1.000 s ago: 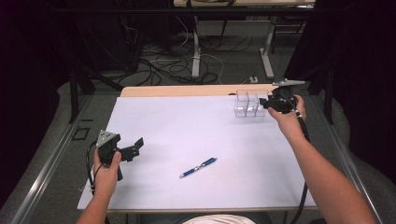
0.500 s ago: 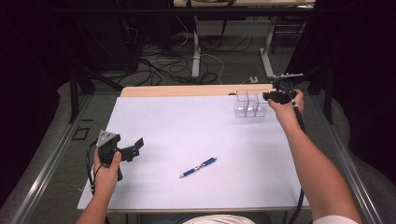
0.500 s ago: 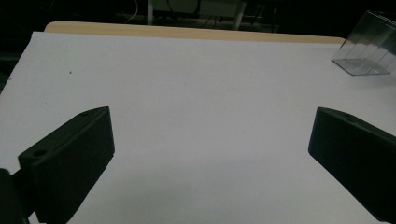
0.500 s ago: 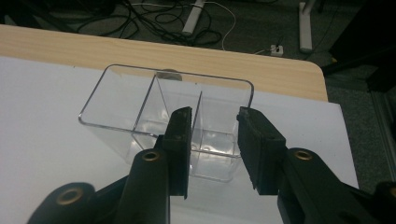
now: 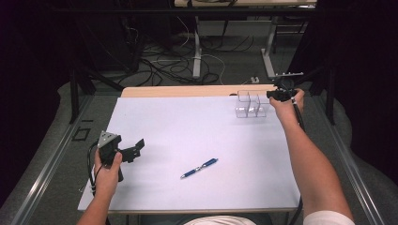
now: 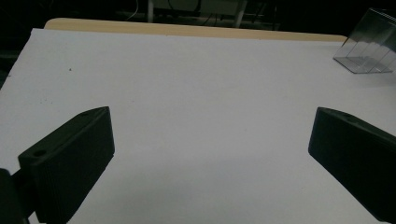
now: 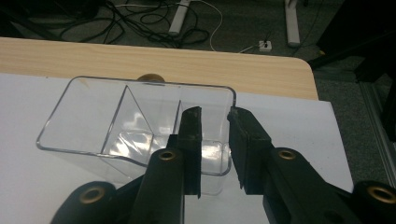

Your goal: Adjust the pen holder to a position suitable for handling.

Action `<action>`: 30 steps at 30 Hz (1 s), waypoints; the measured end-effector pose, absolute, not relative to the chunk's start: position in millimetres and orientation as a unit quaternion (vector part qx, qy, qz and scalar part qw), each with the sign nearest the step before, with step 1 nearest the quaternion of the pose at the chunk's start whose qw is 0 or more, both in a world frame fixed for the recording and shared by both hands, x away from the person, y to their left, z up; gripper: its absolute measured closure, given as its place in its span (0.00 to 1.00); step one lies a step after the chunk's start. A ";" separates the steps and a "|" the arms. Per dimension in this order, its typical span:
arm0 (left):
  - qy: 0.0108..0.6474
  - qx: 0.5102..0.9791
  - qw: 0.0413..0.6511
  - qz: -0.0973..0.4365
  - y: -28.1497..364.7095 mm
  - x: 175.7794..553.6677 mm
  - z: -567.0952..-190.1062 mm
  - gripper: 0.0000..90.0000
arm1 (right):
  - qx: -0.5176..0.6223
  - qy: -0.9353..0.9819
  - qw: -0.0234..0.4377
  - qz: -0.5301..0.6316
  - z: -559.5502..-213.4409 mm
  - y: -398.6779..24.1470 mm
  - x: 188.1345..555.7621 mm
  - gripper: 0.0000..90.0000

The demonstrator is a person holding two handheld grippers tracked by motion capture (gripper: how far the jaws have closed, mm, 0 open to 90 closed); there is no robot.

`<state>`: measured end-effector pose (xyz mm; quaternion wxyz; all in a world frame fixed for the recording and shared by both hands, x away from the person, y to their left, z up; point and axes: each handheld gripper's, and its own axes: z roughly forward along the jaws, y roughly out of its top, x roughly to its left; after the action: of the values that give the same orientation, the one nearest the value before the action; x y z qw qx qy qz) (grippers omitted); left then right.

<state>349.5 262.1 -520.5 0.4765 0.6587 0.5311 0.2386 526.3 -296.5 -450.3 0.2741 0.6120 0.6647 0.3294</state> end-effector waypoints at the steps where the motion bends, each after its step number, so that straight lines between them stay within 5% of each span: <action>1: 0.531 0.659 0.477 0.239 262.1 349.5 -520.5 0.00 | 0.612 0.665 0.274 0.329 -450.3 -296.5 526.3 0.84; 11: 0.536 0.655 0.476 0.239 263.8 348.8 -521.0 0.00 | 0.612 0.664 0.283 0.324 -464.3 -304.8 539.2 0.96; 30: 0.538 0.655 0.474 0.238 264.7 348.7 -522.6 0.00 | 0.621 0.677 0.266 0.292 -481.0 -300.7 548.1 0.92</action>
<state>348.7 264.7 -522.6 0.4742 0.6550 0.5380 0.2380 548.1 -300.7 -481.0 0.2659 0.6207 0.6774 0.2917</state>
